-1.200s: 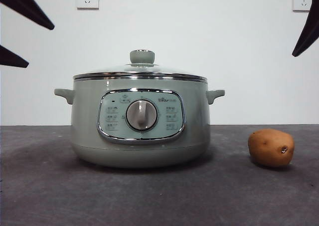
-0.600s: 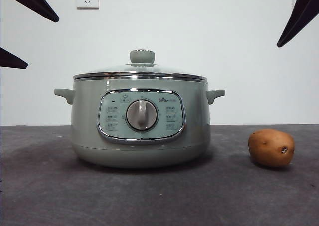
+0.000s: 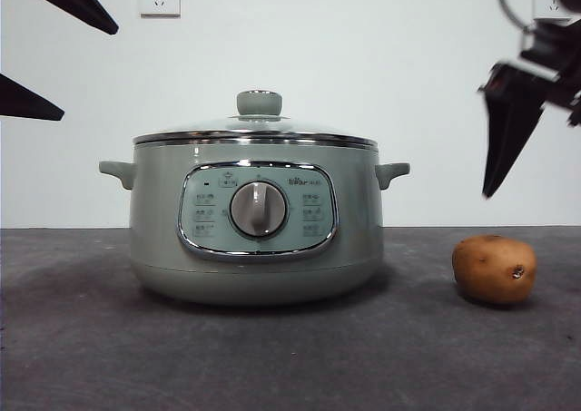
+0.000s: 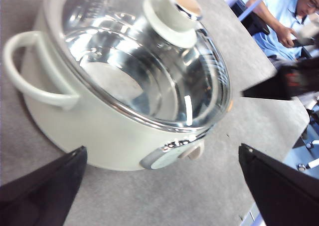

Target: Pick up the potato,open the lid,put the potato in the pot,close the lid

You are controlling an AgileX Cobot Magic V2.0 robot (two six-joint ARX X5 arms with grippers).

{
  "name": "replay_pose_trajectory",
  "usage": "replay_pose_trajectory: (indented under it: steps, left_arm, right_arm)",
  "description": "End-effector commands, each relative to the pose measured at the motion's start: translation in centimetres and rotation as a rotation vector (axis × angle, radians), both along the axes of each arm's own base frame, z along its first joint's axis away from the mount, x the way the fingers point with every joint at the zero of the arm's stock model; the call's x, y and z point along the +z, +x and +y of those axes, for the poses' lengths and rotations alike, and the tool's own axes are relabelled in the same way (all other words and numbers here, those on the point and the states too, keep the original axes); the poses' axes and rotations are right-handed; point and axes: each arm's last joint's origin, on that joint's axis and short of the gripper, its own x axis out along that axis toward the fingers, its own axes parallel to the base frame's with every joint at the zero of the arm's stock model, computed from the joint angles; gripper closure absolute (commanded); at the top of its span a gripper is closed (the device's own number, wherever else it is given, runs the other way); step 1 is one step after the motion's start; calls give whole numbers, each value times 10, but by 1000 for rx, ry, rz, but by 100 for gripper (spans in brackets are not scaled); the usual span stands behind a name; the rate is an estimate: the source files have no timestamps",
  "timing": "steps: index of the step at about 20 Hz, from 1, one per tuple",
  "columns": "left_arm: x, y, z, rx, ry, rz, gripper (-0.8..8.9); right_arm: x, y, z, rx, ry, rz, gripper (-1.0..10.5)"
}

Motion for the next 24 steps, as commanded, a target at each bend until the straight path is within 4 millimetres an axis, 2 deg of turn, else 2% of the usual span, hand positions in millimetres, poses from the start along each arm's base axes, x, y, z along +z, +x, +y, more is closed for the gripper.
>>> replay_pose_trajectory:
  steps: [1, 7, 11, 15, 17, 18, 22, 24]
  left_arm:
    - [1, 0, -2, -26, 5, -21, 91]
    - [0, 0, -4, -32, 5, -20, 91]
    - [0, 1, -4, -30, 7, -16, 91]
    - [-2, 3, -4, -30, 9, -6, 91]
    - [-3, 4, -4, -29, 10, -1, 91]
    - [-4, 4, -4, -29, 10, 2, 91]
    - [-5, 7, -7, -41, 11, 17, 92]
    - [1, 9, -13, -65, 14, 16, 92]
  right_arm:
    - [-5, 12, 11, 12, -48, 8, 160]
    - [-20, 38, 33, 46, -113, 33, 163]
    - [-39, 45, 35, 47, -134, 80, 172]
    - [-48, 48, 36, 83, -154, 94, 549]
    - [-48, 48, 36, 86, -155, 95, 908]
    - [-48, 48, 36, 93, -158, 97, 954]
    - [-46, 48, 35, 113, -164, 85, 956]
    - [-40, 44, 32, 128, -175, 103, 956]
